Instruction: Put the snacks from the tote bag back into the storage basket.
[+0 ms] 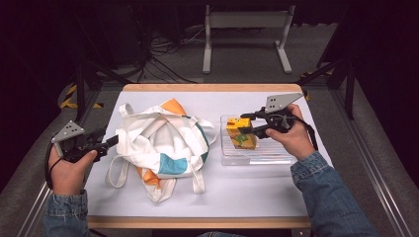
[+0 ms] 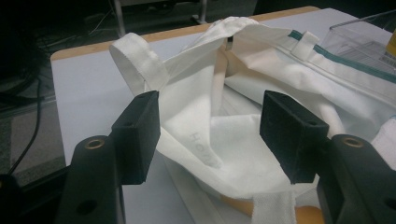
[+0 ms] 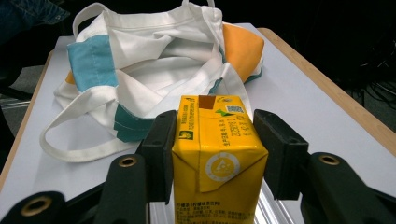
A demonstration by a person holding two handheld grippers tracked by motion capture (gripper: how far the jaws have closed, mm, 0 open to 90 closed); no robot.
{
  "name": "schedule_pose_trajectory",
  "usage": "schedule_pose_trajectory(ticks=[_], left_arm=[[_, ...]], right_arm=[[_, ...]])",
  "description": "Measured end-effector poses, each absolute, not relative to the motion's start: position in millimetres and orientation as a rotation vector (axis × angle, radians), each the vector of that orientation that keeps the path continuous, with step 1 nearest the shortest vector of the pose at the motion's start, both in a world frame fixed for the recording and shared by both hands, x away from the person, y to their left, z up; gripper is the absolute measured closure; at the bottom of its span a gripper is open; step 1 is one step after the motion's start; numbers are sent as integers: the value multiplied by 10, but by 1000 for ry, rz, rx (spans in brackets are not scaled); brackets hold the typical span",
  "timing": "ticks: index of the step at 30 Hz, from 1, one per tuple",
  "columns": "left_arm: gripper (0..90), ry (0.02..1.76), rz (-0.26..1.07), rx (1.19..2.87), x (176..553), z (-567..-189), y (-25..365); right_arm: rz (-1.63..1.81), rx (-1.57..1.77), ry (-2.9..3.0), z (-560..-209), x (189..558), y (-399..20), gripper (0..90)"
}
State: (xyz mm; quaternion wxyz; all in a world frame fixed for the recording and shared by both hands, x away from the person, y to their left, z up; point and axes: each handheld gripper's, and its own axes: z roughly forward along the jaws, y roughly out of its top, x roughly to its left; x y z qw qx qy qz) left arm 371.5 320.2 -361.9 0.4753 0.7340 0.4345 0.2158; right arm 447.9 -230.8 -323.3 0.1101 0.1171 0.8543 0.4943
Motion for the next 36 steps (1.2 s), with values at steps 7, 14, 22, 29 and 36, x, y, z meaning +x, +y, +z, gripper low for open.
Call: schedule_pose_trajectory(ticks=[7,14,22,29,36], left_arm=[[393,1064,525,1793,3715,-3620,3202],[393,1063,524,1794,3715,-3620,3201],[393,1060,527,1798,3717,-3618,3200],[393,1063,526,1792,3715,-3619,3203],[393,1064,523,1790,3711,-3618,3212]], right_arm=[[1425,332,2541,-3334,4472,-2273,515],[1425,331,2560,-3413,4456,-2257,515],[1408,314,2577,-3459,4426,-2233,515],[1396,297,2601,-3486,4417,-2185,515],[1371,281,2627,-3517,4418,-2145,514]])
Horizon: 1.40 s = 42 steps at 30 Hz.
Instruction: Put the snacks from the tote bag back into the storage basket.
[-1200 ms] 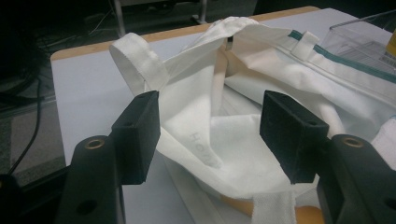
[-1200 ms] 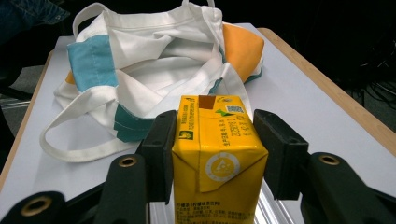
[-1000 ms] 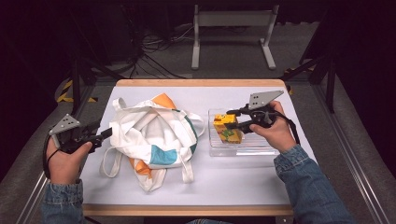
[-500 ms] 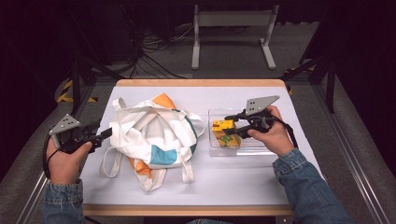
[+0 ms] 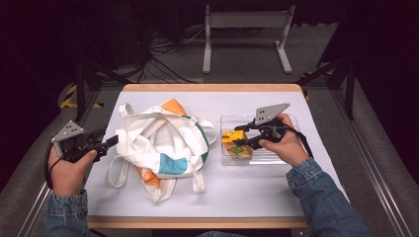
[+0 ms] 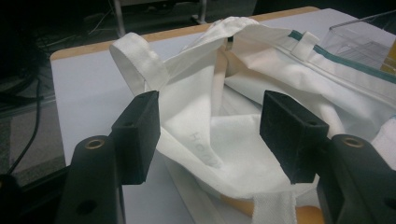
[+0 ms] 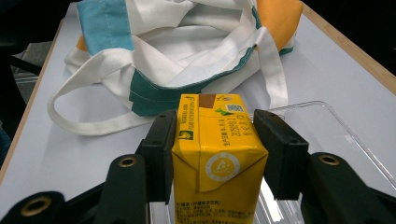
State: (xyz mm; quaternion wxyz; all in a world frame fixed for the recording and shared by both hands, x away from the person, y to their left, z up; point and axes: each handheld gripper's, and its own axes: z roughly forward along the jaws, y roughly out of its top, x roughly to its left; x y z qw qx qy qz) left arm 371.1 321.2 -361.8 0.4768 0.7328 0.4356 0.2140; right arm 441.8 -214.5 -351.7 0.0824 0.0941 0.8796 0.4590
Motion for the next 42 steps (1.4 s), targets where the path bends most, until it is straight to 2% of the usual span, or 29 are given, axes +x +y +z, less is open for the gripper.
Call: schedule_pose_trajectory(ticks=[42], left_arm=[[394,1058,520,1799,3726,-3623,3178]], right_arm=[[1360,265,2735,-3593,4478,-2490,511]])
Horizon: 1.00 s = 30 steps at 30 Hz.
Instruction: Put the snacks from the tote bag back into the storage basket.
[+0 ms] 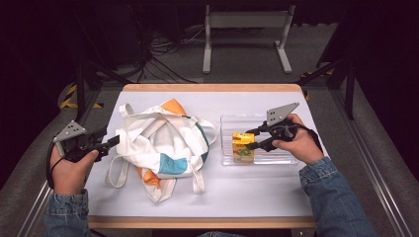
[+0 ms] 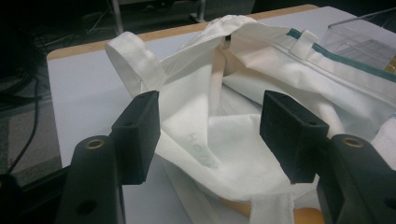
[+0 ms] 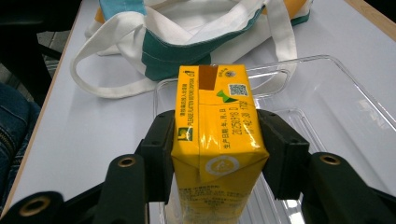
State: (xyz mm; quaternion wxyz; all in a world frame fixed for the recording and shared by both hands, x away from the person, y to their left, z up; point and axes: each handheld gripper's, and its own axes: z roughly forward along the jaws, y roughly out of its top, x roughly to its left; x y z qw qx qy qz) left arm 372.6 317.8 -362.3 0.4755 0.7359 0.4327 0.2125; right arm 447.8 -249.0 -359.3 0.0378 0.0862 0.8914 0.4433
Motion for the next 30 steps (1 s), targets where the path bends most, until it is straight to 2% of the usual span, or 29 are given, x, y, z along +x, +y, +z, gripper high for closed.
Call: schedule_pose_trajectory(ticks=[16,25,30], left_arm=[[394,1057,515,1800,3732,-3625,3169],[393,1056,513,1802,3737,-3629,3158],[393,1059,512,1804,3731,-3631,3154]], right_arm=[[1361,237,2752,-3636,4459,-2561,503],[1368,260,2742,-3634,4412,-2547,422],[1420,318,2667,-3510,4342,-2547,336]])
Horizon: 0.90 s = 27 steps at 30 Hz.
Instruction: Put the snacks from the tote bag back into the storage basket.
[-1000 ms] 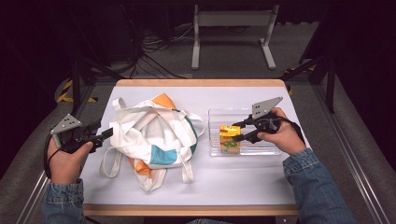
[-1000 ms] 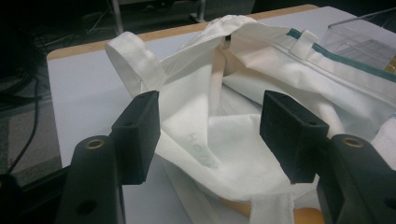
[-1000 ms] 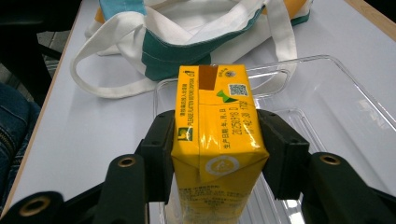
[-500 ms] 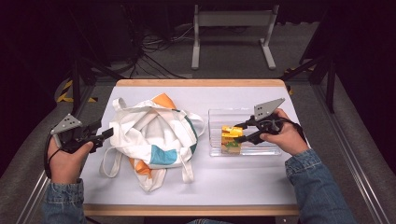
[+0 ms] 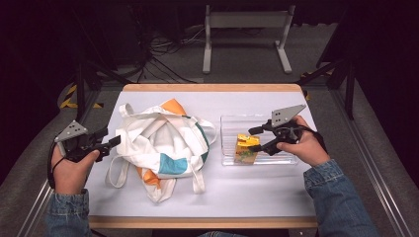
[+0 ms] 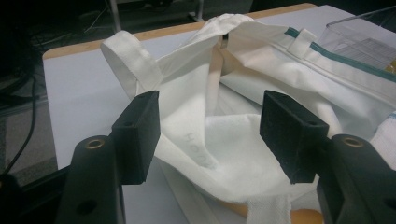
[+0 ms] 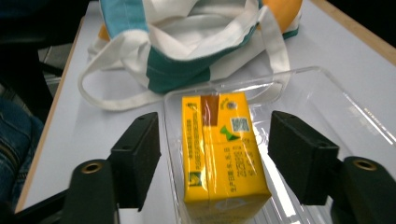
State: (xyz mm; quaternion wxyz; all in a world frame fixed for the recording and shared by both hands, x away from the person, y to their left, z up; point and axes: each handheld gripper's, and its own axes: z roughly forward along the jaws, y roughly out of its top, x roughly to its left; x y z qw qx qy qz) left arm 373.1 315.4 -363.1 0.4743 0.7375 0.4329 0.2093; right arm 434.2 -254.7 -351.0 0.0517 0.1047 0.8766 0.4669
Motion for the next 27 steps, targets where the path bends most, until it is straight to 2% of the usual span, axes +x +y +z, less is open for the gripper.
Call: schedule_pose_trajectory(ticks=[7,14,27], left_arm=[[383,1047,512,1809,3700,-3625,3157],[350,1041,513,1801,3623,-3592,3171],[300,1025,529,1785,3443,-3588,3218]], right_arm=[[1425,393,2547,-3268,4206,-2603,297],[1443,507,2416,-3093,4050,-2775,303],[1434,719,2233,-3063,3702,-3237,225]])
